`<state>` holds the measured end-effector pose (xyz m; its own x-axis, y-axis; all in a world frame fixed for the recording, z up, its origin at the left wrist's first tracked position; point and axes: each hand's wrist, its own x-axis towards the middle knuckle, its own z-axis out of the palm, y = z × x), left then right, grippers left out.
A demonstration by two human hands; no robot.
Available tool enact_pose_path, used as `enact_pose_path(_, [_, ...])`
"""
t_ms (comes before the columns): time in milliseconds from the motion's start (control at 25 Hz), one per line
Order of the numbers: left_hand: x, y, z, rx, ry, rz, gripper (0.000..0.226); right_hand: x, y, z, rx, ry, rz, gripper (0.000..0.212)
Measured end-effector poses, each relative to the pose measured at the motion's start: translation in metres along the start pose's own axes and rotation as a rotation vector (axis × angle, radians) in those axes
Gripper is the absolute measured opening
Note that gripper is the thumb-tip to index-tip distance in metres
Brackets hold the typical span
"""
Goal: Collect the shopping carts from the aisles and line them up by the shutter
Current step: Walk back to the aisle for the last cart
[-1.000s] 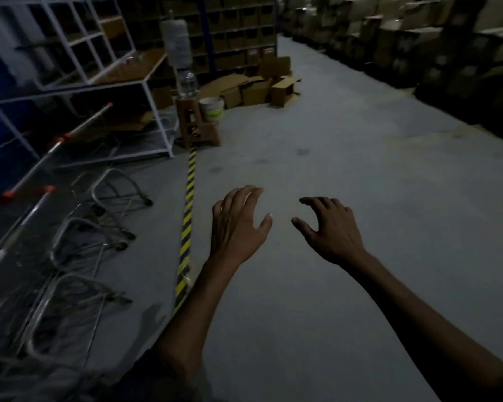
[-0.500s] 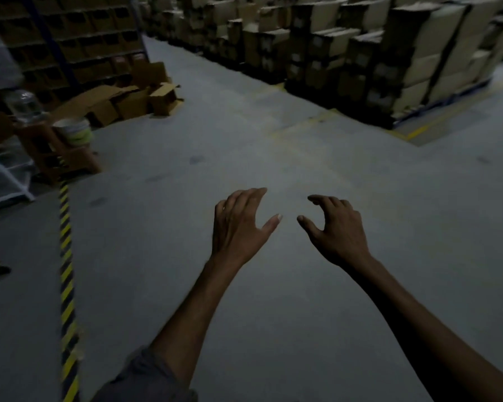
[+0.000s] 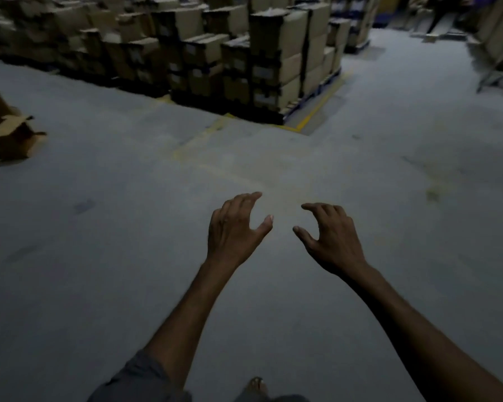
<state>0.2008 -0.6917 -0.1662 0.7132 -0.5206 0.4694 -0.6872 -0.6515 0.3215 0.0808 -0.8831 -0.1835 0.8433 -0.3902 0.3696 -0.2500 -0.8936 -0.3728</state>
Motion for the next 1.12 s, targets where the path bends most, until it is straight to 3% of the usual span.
enact_pose_path(520, [0.202,0.032,0.130,-0.165,-0.101,0.245,0.047,0.132,0.111,0.010,-0.064,0.146,0.293,0.047])
enact_pose_path(1120, [0.422,0.177,0.294,-0.178,-0.119,0.332,0.071,0.329,0.361,-0.028,-0.080,0.162,0.276,0.061])
